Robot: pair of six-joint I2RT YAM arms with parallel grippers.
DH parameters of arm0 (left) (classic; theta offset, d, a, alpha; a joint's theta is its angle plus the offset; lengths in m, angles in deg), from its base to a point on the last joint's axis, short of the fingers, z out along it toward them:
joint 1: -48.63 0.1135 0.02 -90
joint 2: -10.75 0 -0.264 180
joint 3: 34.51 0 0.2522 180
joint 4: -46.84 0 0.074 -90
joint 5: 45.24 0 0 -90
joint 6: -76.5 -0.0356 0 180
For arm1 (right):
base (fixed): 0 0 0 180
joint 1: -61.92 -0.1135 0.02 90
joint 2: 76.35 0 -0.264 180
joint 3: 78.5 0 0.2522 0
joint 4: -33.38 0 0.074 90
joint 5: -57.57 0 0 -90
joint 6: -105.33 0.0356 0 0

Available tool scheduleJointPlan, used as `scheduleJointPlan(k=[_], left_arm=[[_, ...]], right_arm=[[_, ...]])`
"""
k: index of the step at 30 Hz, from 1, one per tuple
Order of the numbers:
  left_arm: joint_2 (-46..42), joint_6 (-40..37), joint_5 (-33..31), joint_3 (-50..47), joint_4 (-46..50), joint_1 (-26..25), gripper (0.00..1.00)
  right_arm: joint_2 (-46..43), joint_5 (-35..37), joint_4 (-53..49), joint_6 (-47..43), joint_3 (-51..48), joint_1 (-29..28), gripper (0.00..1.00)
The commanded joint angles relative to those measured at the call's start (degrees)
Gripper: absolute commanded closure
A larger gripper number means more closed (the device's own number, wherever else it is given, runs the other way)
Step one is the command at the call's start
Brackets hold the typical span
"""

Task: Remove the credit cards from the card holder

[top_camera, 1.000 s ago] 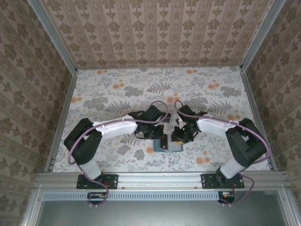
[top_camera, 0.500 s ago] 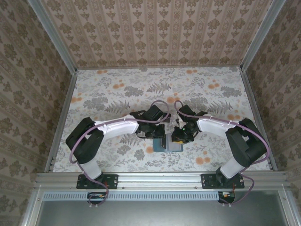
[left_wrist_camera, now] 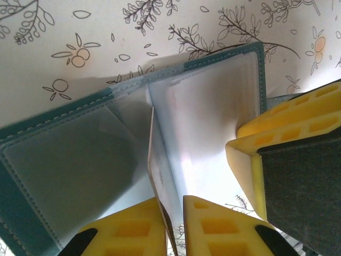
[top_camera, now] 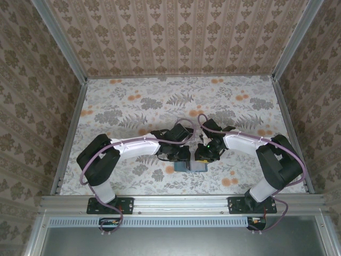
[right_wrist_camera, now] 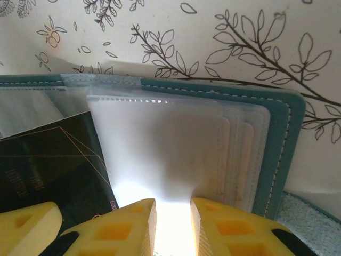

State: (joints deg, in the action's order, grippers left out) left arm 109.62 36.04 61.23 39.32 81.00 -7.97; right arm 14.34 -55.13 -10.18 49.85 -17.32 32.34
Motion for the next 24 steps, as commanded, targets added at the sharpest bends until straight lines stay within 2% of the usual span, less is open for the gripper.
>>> scheduleJointPlan(k=[1,13,24], left_arm=[[-0.7,0.9,-1.8,-0.6,2.2,-0.3,0.87],[-2.6,-1.9,-4.5,1.1,5.5,-0.3,0.99],[-4.8,-21.2,-4.3,5.0,11.6,0.1,1.0]], right_arm=[[-1.0,2.2,-3.1,-0.5,-0.6,-0.3,0.75],[-2.9,3.6,-6.7,-1.9,1.8,-0.2,0.74],[-7.6,5.3,-11.8,-5.2,4.7,1.5,0.73]])
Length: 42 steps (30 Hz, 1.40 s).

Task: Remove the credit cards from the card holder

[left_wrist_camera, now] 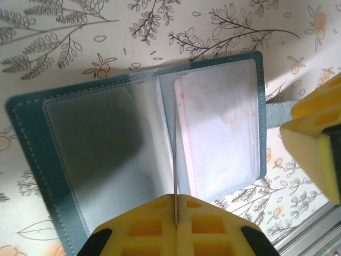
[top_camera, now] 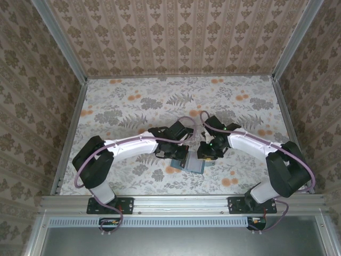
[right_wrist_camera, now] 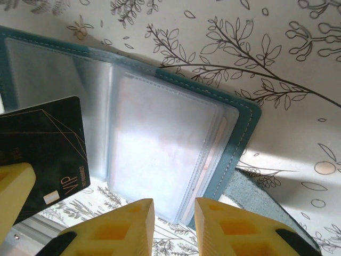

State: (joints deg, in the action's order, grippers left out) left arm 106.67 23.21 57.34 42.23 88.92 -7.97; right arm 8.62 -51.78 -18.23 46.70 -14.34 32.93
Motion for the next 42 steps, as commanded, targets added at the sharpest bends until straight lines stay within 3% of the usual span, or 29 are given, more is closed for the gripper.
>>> scheduleJointPlan(k=[1,9,20,24,35,42], left_arm=[[-1.7,-10.8,0.0,2.9,4.7,0.1,1.0],[0.4,-34.7,-3.4,12.3,17.3,0.2,1.0],[1.5,-67.0,-0.8,21.4,23.8,3.9,1.0],[4.1,-77.2,-3.1,25.9,27.6,5.0,1.0],[16.8,-89.2,-2.0,44.8,36.9,10.7,1.0],[23.0,-93.8,3.1,53.0,40.5,12.7,1.0]], right_arm=[[-2.2,2.0,-4.2,-2.4,1.9,1.4,0.73],[-4.3,3.7,-7.1,-4.5,2.5,3.8,0.73],[-9.1,5.4,-10.6,-6.4,2.6,6.8,0.72],[-10.0,5.5,-11.5,-7.0,2.6,7.9,0.72],[-11.4,5.6,-12.0,-7.2,1.4,9.8,0.72],[-11.8,5.3,-11.6,-7.5,0.6,11.3,0.72]])
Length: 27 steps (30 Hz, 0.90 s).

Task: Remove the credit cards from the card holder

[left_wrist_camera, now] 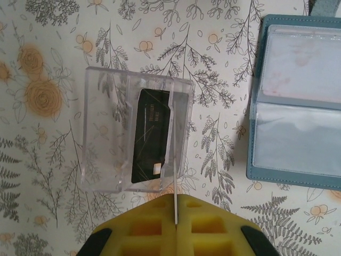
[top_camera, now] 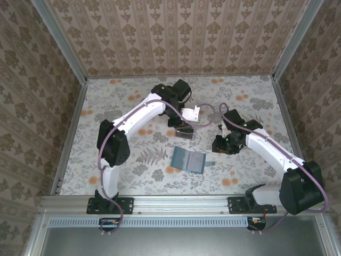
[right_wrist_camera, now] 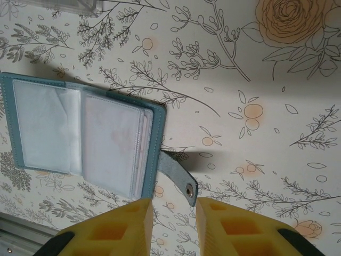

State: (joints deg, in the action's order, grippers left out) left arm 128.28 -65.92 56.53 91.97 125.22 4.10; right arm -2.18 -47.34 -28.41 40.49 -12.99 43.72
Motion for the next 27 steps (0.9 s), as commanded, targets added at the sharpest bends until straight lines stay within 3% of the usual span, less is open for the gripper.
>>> scheduleJointPlan(k=[1,27], left_arm=[[2.2,-5.2,4.4,4.2,4.8,0.9,1.0],[16.7,-7.6,4.9,15.5,10.0,2.9,1.0]], right_arm=[[-0.9,0.8,-1.5,-1.3,-0.6,0.7,0.72],[1.3,-0.8,-0.7,-2.4,-0.4,3.0,0.71]])
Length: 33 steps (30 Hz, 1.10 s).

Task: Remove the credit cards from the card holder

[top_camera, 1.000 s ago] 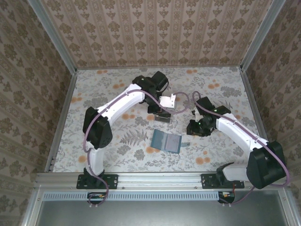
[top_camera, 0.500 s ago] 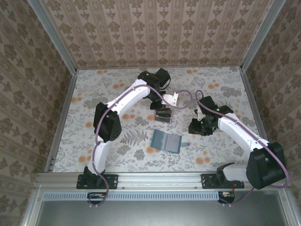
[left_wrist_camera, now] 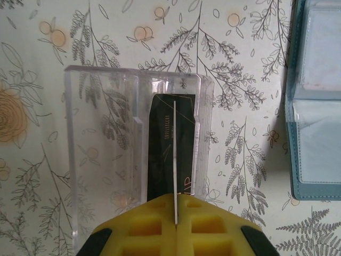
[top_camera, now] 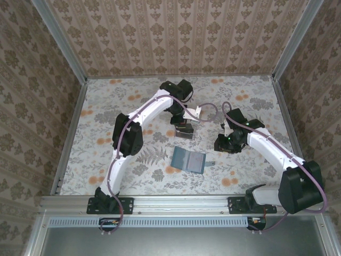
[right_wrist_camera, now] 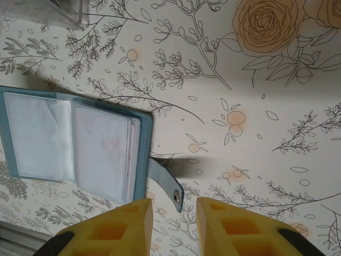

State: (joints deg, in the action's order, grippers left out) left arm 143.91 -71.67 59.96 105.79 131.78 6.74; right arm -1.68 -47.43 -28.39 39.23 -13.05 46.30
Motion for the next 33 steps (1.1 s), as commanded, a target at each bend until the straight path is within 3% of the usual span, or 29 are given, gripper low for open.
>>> scheduleJointPlan(k=[1,14,29,33], left_arm=[[1.2,-1.6,1.6,1.8,3.8,0.3,1.0],[8.2,7.6,2.3,11.7,12.6,-0.2,1.0],[11.5,14.1,4.2,16.5,17.0,-0.2,1.0],[13.3,14.8,3.3,18.9,18.9,-0.2,0.95]], right_arm=[[0.8,-0.7,-0.7,-1.2,-0.3,0.4,0.71],[1.8,-1.5,-0.3,-1.9,-0.1,0.4,0.71],[2.1,-2.0,0.1,-2.0,-0.4,0.5,0.71],[2.0,-2.1,0.0,-1.9,-0.3,0.5,0.71]])
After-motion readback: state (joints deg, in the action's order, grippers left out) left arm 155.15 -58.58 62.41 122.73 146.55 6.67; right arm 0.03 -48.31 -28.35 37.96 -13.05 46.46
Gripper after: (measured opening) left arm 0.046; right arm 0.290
